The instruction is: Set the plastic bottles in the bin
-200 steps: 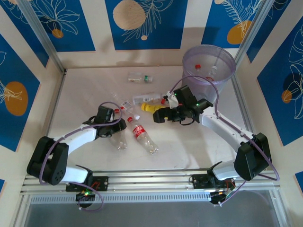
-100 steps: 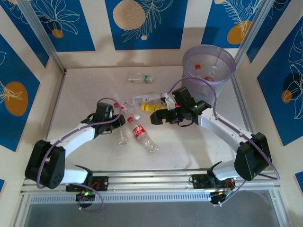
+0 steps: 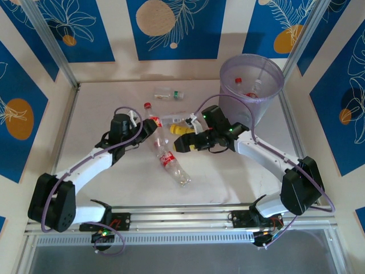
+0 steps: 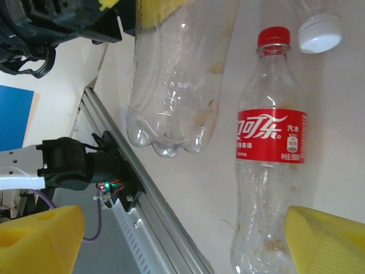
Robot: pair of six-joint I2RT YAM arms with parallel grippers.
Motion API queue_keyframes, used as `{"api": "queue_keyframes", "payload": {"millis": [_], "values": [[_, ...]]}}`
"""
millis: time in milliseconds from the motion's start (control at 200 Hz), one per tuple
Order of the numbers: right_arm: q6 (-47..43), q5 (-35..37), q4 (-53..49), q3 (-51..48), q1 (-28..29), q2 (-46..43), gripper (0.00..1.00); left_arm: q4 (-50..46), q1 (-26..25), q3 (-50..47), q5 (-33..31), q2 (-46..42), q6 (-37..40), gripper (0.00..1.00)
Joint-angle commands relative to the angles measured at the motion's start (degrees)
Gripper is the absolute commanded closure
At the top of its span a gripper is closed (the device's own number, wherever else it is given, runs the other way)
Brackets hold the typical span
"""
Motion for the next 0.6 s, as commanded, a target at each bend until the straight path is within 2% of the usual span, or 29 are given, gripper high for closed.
{"api": "queue_keyframes", "payload": {"millis": [0, 595], "values": [[1.2, -3.5, 2.7, 0.3, 0.5, 1.3, 0.09, 9.1, -0.4, -0.1, 3.8, 0.3, -5.9, 0.54], [4.9, -7.3, 11.5, -2.3, -0.8, 3.3, 0.08, 18.4, -5.4, -0.1, 3.2, 3.7, -11.4, 0.54]]}}
